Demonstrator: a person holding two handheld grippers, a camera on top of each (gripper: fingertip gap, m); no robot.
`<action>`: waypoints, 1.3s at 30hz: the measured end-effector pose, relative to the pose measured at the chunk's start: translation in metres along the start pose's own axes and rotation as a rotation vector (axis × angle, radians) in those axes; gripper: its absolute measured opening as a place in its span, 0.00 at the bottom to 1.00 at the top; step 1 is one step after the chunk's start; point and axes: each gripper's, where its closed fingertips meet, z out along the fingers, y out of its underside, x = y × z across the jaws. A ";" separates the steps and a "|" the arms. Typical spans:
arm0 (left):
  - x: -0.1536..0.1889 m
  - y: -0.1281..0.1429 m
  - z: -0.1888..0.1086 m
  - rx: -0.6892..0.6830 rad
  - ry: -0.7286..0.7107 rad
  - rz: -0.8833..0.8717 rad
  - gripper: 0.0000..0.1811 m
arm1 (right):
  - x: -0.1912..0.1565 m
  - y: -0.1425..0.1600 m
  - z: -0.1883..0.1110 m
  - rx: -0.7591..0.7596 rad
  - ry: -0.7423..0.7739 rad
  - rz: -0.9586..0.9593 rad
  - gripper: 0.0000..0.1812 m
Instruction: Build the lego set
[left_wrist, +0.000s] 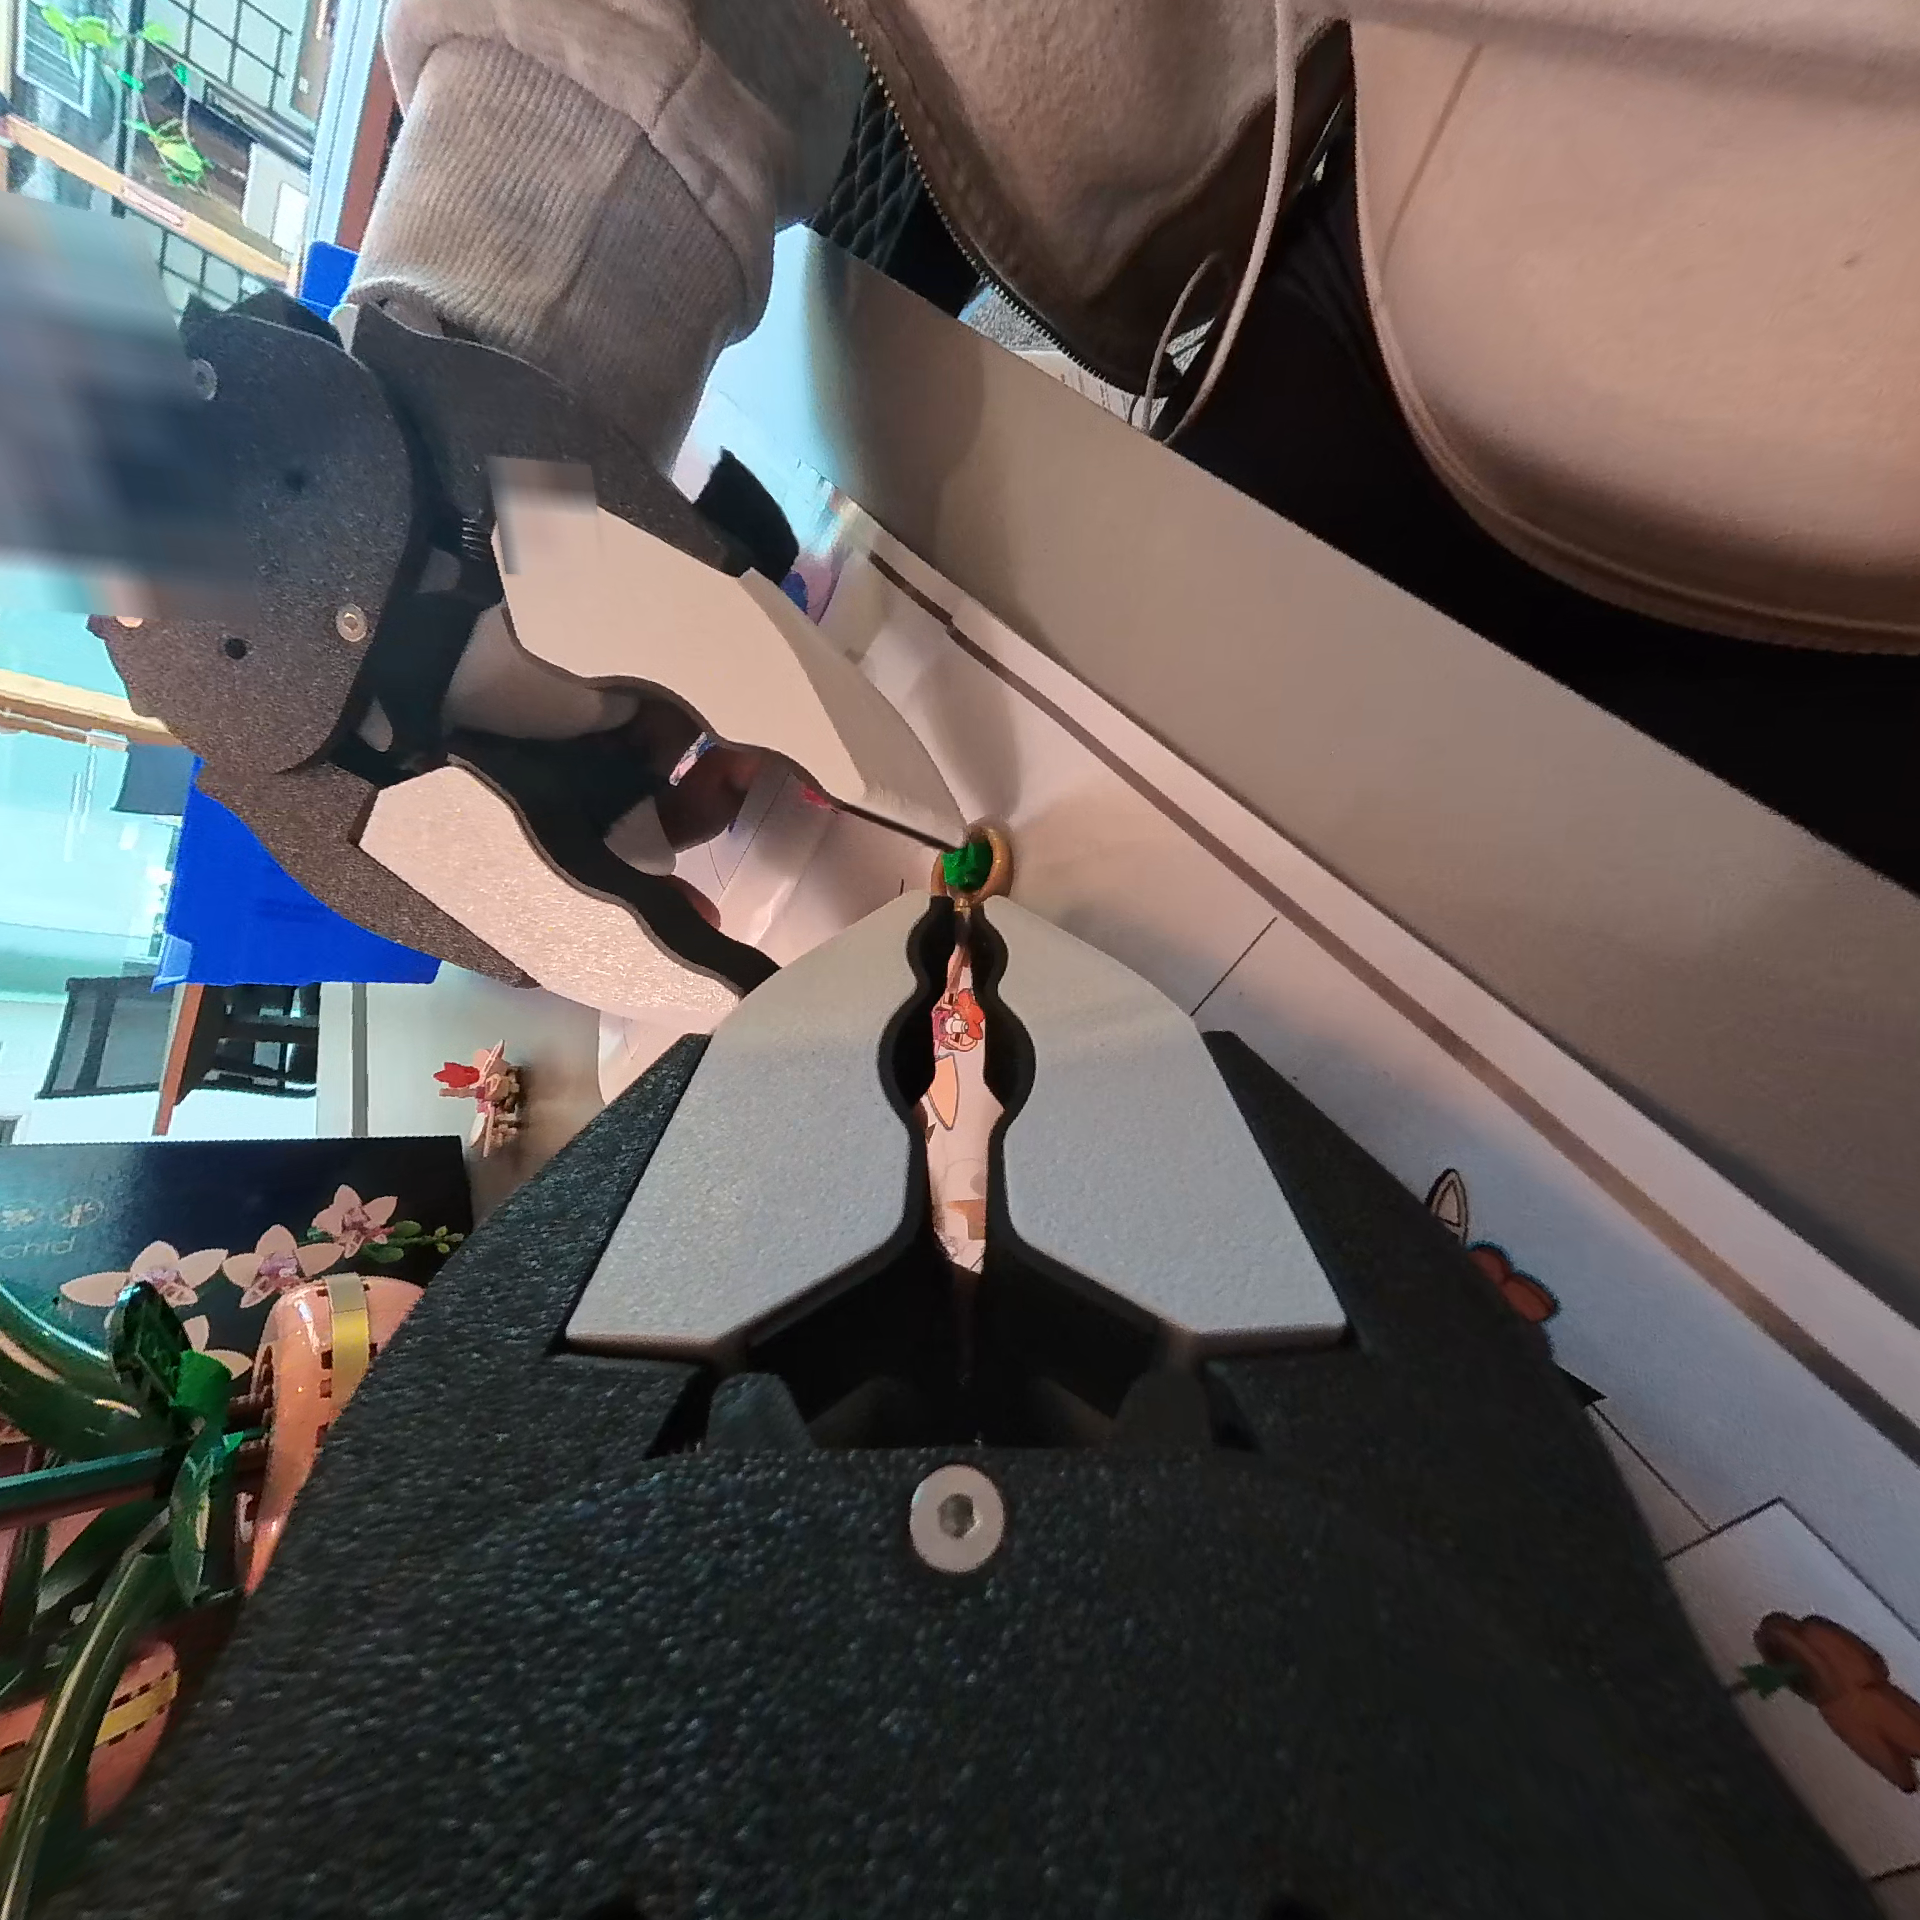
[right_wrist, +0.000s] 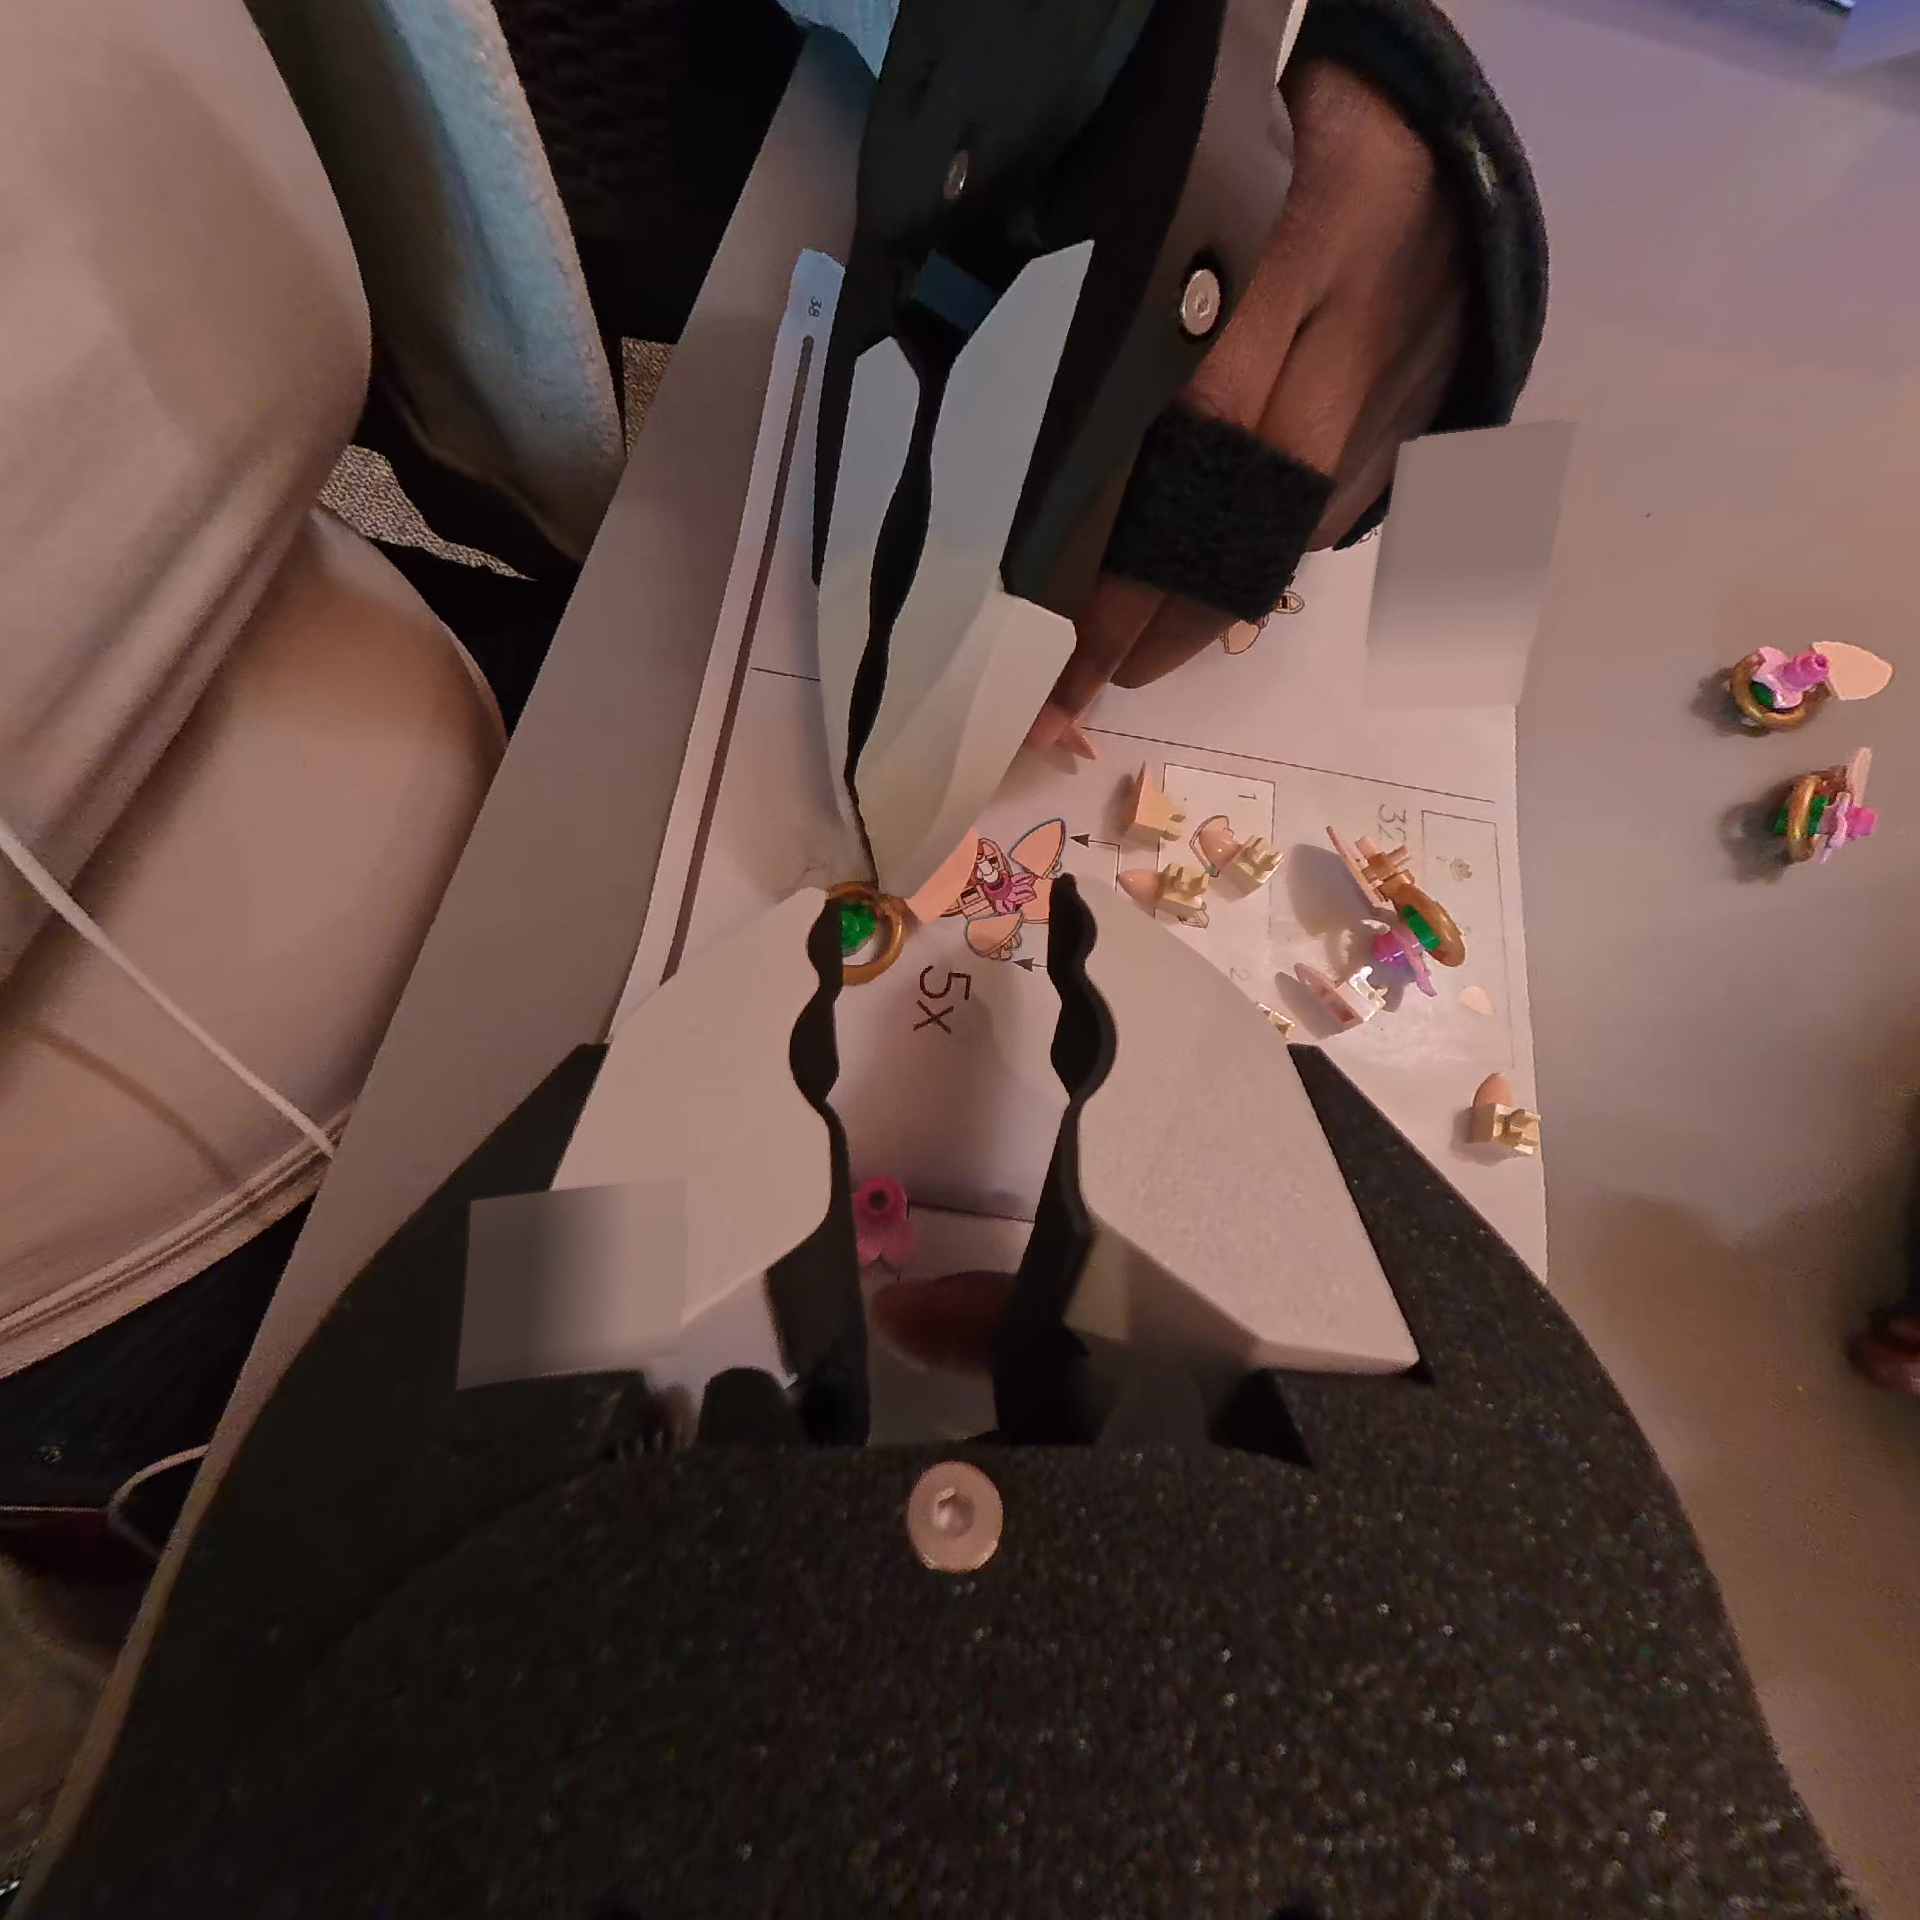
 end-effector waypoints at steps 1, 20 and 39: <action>0.000 0.000 0.000 0.003 0.001 -0.005 0.02 | 0.000 0.000 0.000 0.000 0.002 0.000 0.21; -0.001 -0.002 0.000 0.038 0.010 -0.085 0.02 | 0.005 -0.001 0.002 0.011 0.026 -0.021 0.21; -0.001 -0.001 0.000 0.034 0.006 -0.085 0.02 | 0.001 0.006 -0.001 -0.070 -0.070 -0.086 0.22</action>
